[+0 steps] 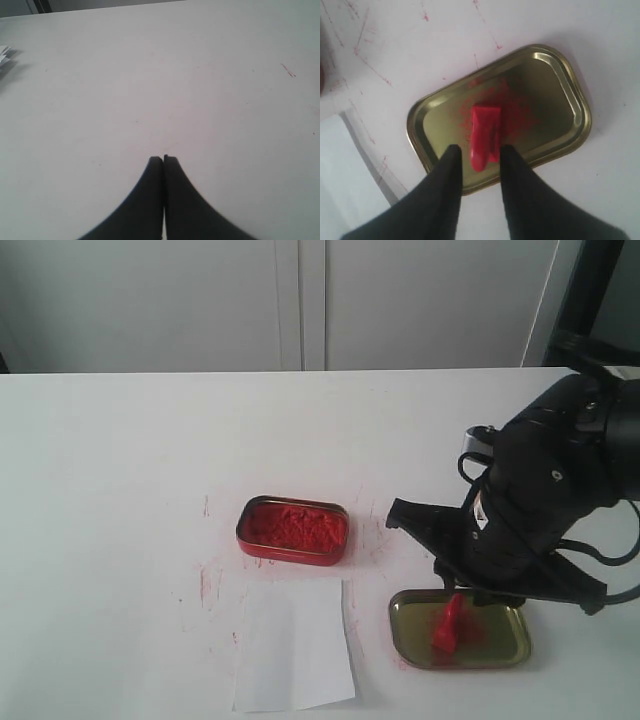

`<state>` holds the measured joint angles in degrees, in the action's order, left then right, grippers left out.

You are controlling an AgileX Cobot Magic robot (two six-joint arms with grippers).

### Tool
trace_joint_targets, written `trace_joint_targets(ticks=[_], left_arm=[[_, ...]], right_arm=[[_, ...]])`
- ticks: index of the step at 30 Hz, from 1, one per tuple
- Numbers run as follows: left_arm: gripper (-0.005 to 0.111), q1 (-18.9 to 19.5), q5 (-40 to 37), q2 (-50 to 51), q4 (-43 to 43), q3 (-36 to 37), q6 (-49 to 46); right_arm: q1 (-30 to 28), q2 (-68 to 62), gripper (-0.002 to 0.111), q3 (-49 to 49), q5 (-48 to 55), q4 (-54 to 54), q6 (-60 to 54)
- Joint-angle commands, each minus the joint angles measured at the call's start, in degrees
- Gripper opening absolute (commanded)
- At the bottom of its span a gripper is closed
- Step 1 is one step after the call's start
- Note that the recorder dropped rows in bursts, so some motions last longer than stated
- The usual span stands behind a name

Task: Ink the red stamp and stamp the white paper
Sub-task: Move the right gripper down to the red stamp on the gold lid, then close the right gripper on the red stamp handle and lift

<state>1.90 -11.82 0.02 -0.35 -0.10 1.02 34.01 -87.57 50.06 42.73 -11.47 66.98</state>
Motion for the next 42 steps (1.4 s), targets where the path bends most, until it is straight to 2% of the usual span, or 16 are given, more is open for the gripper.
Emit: trace_joint_targets(ticks=[1, 26, 31, 39, 42], left_arm=[[0.0, -0.36, 0.22, -0.02, 0.02, 0.1, 0.22], [0.0, -0.36, 0.22, -0.02, 0.02, 0.1, 0.22], [0.0, -0.36, 0.22, -0.02, 0.02, 0.1, 0.22], [0.0, -0.36, 0.22, -0.02, 0.02, 0.1, 0.22], [0.0, -0.36, 0.22, -0.02, 0.02, 0.1, 0.22]], right_arm=[[0.21, 0.03, 0.034, -0.55, -1.87, -0.6, 2.55], [0.21, -7.47, 0.034, -2.18, -6.18, 1.15, 3.77], [0.21, -7.78, 0.028, -2.18, -6.55, 1.29, 3.77], [0.21, -8.67, 0.027, -2.18, -6.8, 1.33, 3.77], [0.21, -8.67, 0.019, -2.18, -6.8, 1.33, 3.77]])
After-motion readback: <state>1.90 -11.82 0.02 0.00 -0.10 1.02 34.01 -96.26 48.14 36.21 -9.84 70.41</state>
